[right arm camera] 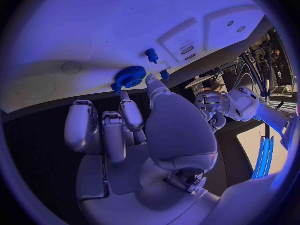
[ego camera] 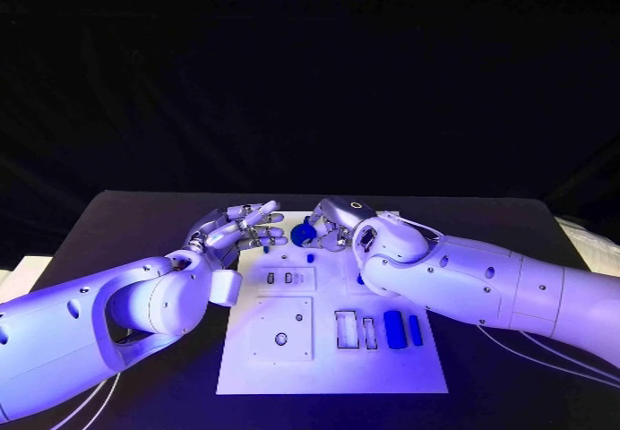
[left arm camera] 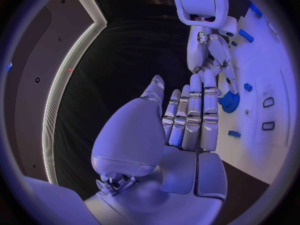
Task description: Assemble the parts on the task board
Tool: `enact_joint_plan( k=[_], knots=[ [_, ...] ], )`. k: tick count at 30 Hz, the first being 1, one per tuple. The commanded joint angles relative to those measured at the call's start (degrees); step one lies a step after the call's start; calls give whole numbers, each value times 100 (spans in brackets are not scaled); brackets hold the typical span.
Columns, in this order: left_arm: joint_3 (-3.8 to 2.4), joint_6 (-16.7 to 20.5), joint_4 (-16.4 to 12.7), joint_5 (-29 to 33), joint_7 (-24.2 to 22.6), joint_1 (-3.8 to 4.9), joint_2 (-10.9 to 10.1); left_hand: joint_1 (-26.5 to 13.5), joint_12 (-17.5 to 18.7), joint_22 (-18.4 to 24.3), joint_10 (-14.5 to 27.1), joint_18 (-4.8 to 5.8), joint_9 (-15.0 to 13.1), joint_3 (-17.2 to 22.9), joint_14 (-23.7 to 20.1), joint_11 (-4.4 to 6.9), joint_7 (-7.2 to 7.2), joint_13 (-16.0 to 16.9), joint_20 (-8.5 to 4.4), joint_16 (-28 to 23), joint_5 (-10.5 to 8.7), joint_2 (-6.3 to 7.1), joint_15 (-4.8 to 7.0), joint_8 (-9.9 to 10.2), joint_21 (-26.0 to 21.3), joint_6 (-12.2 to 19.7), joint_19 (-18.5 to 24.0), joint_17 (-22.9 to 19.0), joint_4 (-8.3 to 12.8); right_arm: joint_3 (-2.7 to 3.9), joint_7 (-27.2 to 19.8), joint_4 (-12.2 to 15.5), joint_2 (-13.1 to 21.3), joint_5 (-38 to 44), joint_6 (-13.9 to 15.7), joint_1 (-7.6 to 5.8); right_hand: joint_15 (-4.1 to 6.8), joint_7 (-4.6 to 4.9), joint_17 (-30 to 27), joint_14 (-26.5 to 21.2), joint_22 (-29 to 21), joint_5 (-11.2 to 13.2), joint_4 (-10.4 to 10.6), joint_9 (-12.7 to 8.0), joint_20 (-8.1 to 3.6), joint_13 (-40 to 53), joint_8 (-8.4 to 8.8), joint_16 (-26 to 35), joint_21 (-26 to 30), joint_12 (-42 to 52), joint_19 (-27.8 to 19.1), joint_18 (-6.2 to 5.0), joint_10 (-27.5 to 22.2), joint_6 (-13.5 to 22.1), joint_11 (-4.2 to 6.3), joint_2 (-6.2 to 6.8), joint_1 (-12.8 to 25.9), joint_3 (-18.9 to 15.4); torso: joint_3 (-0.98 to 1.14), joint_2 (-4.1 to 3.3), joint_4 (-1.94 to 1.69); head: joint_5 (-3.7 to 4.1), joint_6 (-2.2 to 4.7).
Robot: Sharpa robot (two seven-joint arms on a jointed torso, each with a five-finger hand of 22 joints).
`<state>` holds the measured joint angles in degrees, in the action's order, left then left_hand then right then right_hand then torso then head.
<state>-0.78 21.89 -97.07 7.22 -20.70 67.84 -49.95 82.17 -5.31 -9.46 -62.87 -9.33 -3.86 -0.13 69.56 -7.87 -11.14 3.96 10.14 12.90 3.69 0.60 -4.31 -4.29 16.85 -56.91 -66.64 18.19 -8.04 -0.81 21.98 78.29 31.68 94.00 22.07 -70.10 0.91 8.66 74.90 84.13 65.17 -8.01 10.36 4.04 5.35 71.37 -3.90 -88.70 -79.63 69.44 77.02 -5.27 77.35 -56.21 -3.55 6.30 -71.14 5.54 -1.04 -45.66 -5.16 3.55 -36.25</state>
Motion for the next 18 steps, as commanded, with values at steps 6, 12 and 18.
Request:
enact_joint_plan(
  k=[6, 12, 18],
  knots=[
    [-4, -130, 25, -24, -13, 9, -12, 51, 30, -10, 4, -90, 3, -8, -27, -9, -1, -5, -3, -29, -25, 8, -9, 26, -39, -16, -39, 8, 37, 72, -688, 538, 654, -701, 578, -93, -16, -45, 1222, 525, 171, -116, 27, 22, 7, 167, -58, -13, -70, 204, 88, 58, 177, -93, 21, -116, -166, 53, -7, 12, 31, 53, 68],
    [-3, -146, 45, -26, -9, 10, -32, 55, 30, -10, 2, -91, 2, -7, -27, -7, 2, -5, -3, -31, -25, 7, -9, 26, -40, -18, -40, 11, 43, 94, -1752, 694, 1383, -1884, 157, -298, -2, -41, 1288, 539, 203, -99, -294, 19, -11, 241, -52, -40, -90, 276, 103, 64, 219, -136, 32, -213, -654, 216, -4, 35, 94, 47, 97],
    [-1, -177, 129, -29, -9, 9, -5, 69, 27, -14, -25, -94, -1, -1, -18, 5, 18, -3, -9, -36, -25, -7, 1, 19, -42, -45, -48, 32, 70, 96, -2530, 457, 1821, -2474, -289, -364, -12, -27, 1331, 548, 220, -123, -524, 11, -5, 244, -33, -57, -98, 269, 104, 68, 210, -157, 23, -179, -885, 269, 21, 52, 137, 40, 109]
  ],
)
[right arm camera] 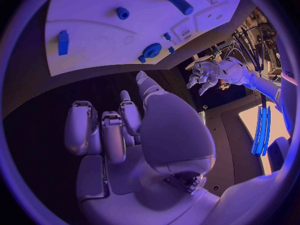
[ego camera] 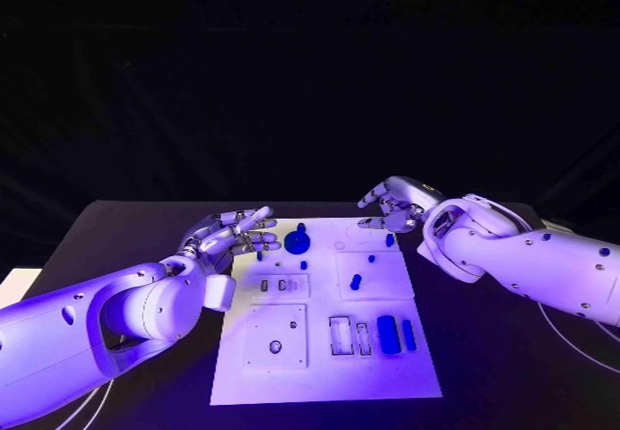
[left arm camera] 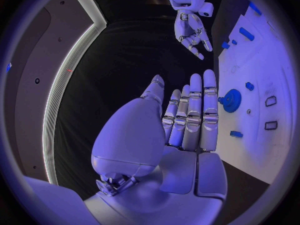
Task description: Assemble the parts on the task board
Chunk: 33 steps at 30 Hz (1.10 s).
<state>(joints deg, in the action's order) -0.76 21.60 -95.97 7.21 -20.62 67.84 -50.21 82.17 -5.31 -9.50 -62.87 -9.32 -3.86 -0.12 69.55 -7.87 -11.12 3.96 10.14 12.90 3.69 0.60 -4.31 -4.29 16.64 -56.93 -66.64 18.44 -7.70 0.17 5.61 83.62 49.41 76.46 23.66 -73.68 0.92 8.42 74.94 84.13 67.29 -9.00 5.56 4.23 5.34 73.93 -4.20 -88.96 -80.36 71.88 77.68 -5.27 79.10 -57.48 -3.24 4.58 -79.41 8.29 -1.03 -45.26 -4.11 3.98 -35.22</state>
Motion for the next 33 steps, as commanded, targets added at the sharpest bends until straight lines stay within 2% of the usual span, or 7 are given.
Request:
enact_joint_plan(
  k=[1, 6, 13, 15, 19, 28, 33],
  knots=[
    [-2, -158, 37, -29, -17, 8, 30, 69, 26, -10, -27, -95, -2, -2, -17, 6, 17, -2, -10, -36, -25, -8, 2, 18, -21, -45, -49, 8, 38, -4, -986, -148, 97, -752, -502, -8, -13, -2, 1331, 548, 6, -25, -62, -10, -3, -17, -1, -32, -25, 17, 37, 68, 30, -28, -10, 4, -70, -7, 26, 13, 36, -5, 10],
    [0, -179, 84, -33, -16, 7, 50, 73, 23, -13, -46, -97, -4, 2, -5, 13, 24, -1, -14, -36, -25, -19, 8, 14, -20, -62, -57, 21, 50, -10, -1178, -413, 201, -697, -589, 22, -20, 6, 1335, 549, 5, 33, -105, -16, 2, -29, 15, -33, -24, 0, 32, 68, 21, -15, -17, 37, -74, -31, 56, 4, 55, 7, 19],
    [2, -190, 141, -42, -16, 6, 88, 76, 21, -14, -56, -97, -5, 4, 0, 17, 28, -1, -16, -37, -25, -24, 11, 11, -20, -71, -62, 27, 56, -20, -1394, -828, 216, -491, -764, 122, -26, 11, 1323, 546, -31, 57, -161, -23, 8, -69, 34, -28, -8, -51, 8, 60, -12, 16, -24, 90, -83, -70, 49, 3, 34, 87, 48],
    [2, -191, 152, -44, -16, 5, 92, 76, 21, -14, -56, -97, -5, 4, 0, 17, 28, -1, -16, -37, -25, -24, 11, 11, -20, -71, -62, 27, 56, -21, -1441, -878, 220, -469, -812, 148, -28, 14, 1318, 544, -45, 45, -174, -25, 10, -79, 39, -25, -1, -64, -1, 58, -22, 29, -26, 107, -80, -86, 43, 6, 32, 87, 40],
    [3, -191, 179, -45, -14, 5, 96, 76, 21, -14, -58, -97, -5, 4, 0, 18, 28, -1, -16, -37, -25, -25, 12, 11, -20, -73, -62, 29, 58, -23, -1466, -923, 241, -390, -851, 185, -35, 21, 1317, 544, -67, -13, -197, -31, 16, -100, 49, -25, 10, -92, -18, 53, -43, 70, -34, 139, -67, -130, 64, -6, 30, 67, 30],
    [3, -203, 215, -53, 11, 4, 99, 76, 22, -15, -59, -97, -4, 3, 0, 18, 27, -1, -17, -38, -26, -25, 12, 11, -20, -74, -63, 30, 60, -36, -1451, -949, 315, -276, -975, 216, -42, 25, 1306, 541, -92, -161, -204, -28, 25, -131, 40, -19, 24, -133, -38, 48, -68, 99, -41, 164, 2, -234, 48, 4, 40, 8, -8],
    [3, -205, 217, -55, 11, 4, 94, 75, 23, -15, -59, -97, -4, 2, 0, 18, 26, -1, -17, -39, -26, -24, 12, 12, -20, -74, -63, 32, 61, -43, -1395, -1038, 280, -248, -938, 247, -41, 21, 1311, 542, -86, -141, -205, -21, 26, -128, 26, -21, 23, -130, -36, 48, -63, 81, -36, 107, -3, -238, 49, -2, 36, 45, -20]
  ],
)
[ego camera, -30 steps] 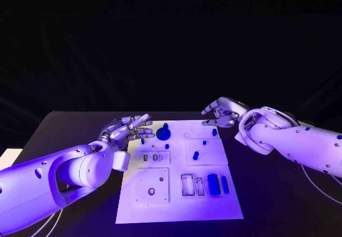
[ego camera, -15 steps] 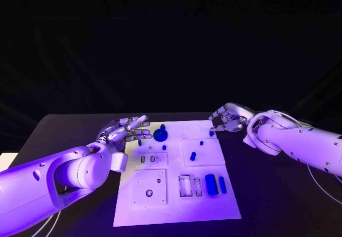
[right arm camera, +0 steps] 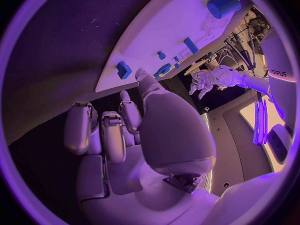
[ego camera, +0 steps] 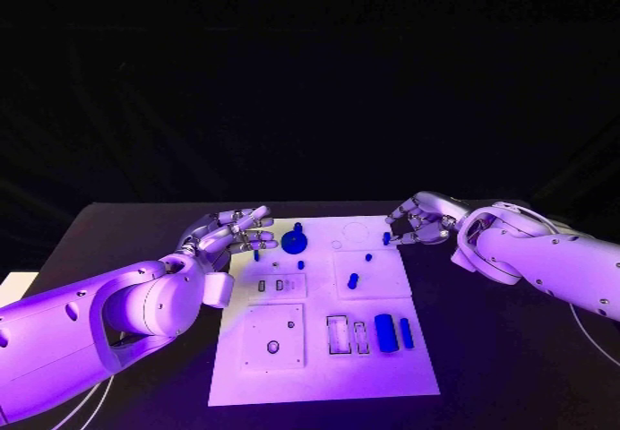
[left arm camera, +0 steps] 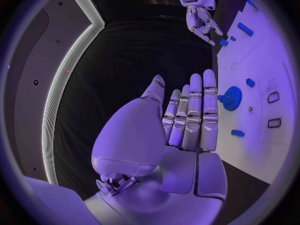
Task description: Assemble the parts on the task board
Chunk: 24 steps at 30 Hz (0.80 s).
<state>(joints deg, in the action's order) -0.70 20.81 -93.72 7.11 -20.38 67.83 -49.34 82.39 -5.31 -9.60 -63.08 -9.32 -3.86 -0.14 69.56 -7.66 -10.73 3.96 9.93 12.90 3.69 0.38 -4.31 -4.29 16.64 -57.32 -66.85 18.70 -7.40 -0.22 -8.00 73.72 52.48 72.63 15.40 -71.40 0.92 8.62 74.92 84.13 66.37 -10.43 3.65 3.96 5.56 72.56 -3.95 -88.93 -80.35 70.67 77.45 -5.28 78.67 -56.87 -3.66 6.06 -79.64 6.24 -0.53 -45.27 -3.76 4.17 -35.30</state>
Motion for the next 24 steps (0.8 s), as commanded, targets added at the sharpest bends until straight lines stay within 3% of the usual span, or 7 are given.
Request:
enact_joint_plan(
  k=[1, 6, 16, 24],
  knots=[
    [-3, -126, -9, -46, -12, 5, 7, 53, 23, -6, -39, -97, -4, 4, 0, -3, -13, -1, 4, -39, -26, -2, 12, 12, -21, -35, -42, 6, 32, -4, -21, -70, -39, 144, -108, 23, -39, 0, 1321, 544, 12, 32, -26, 8, 3, 16, -4, -27, 20, 0, -10, 49, -14, 8, 8, -71, -1, -24, 0, 0, -5, 24, -18],
    [-3, -129, -11, -46, -9, 5, 4, 53, 23, -6, -39, -97, -4, 4, 0, -3, -13, -1, 4, -39, -26, -2, 12, 12, -21, -35, -42, 6, 32, -8, 25, -130, -86, 222, -153, 50, -34, -8, 1335, 547, 41, 90, -59, 17, 0, 56, -23, -33, 7, 47, 7, 55, 20, -36, 15, -123, -36, -17, -3, 3, -16, 6, -30],
    [-3, -127, -4, -49, -10, 5, 6, 53, 23, -6, -39, -97, -4, 4, 0, -3, -13, -1, 4, -39, -26, -2, 12, 12, -21, -35, -42, 6, 32, -11, 49, -258, -204, 288, -189, 133, -20, -24, 1348, 550, 70, 184, -115, 27, -13, 106, -51, -39, -9, 103, 26, 60, 63, -133, 33, -236, -92, 25, 1, 3, -1, -14, -58],
    [-3, -129, -1, -54, -7, 5, 11, 51, 26, -6, -38, -97, -3, 2, 1, -4, -15, -2, 3, -42, -26, -3, 12, 15, -21, -34, -44, 10, 34, -11, 80, -366, -302, 278, -197, 157, 5, -54, 1368, 555, 108, 485, -204, 29, -33, 156, -68, -46, -28, 156, 49, 66, 105, -271, 61, -425, -174, 180, 0, 4, -10, -7, -57]
  ],
)
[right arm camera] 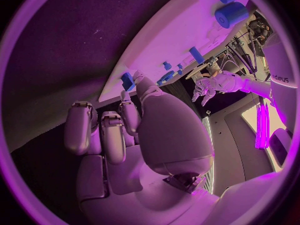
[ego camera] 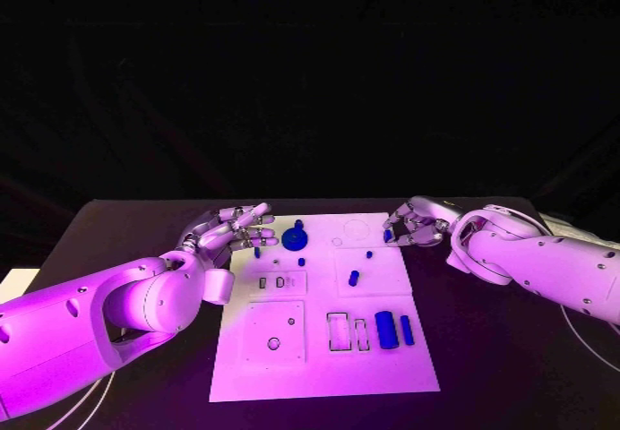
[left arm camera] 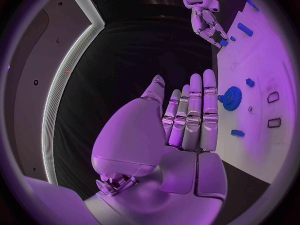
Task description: Assemble the parts on the task board
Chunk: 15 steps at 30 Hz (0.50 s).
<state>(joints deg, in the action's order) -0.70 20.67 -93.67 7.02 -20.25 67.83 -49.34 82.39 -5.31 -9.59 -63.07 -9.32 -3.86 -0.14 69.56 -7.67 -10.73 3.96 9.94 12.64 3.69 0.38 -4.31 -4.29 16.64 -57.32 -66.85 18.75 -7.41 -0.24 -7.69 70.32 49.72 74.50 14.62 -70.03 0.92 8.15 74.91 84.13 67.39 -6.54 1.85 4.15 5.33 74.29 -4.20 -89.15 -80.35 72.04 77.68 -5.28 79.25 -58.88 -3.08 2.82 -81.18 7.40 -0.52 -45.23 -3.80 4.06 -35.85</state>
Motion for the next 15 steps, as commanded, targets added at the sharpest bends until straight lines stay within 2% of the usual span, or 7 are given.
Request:
enact_joint_plan(
  k=[1, 10, 15],
  knots=[
    [-3, -115, -4, -45, -19, 5, 11, 51, 26, -8, -39, -97, -3, 2, 1, -4, -15, -3, 3, -15, -26, -3, 13, 15, -21, -34, -44, 5, 34, -9, 51, -36, -36, 91, -119, 22, 8, -11, 1369, 555, 10, 127, -39, 9, -13, -13, -45, -24, -31, 21, 28, 67, 50, -85, 6, -118, -31, 86, 0, 2, -4, 10, -2],
    [-3, -115, -4, -48, -15, 5, 11, 51, 26, -8, -39, -97, -3, 2, 1, -4, -15, -3, 3, -15, -26, -3, 13, 15, -21, -34, -44, 5, 34, -9, 124, -106, -119, 91, -145, 26, 46, -71, 1387, 559, 58, 312, -130, 23, -43, 65, -93, -32, -53, 104, 54, 75, 110, -292, 55, -306, -90, 328, 0, 1, 3, 25, 26],
    [-3, -119, -7, -51, -13, 5, 13, 51, 26, -8, -39, -97, -3, 2, 1, -4, -15, -3, 3, -15, -26, -3, 13, 15, -21, -34, -44, 5, 34, -9, 182, -131, -149, 119, -180, 26, 71, -107, 1394, 561, 67, 329, -177, 33, -65, 97, -126, -34, -58, 137, 60, 77, 136, -399, 85, -349, -93, 430, -5, 4, -5, 36, 16]
  ],
)
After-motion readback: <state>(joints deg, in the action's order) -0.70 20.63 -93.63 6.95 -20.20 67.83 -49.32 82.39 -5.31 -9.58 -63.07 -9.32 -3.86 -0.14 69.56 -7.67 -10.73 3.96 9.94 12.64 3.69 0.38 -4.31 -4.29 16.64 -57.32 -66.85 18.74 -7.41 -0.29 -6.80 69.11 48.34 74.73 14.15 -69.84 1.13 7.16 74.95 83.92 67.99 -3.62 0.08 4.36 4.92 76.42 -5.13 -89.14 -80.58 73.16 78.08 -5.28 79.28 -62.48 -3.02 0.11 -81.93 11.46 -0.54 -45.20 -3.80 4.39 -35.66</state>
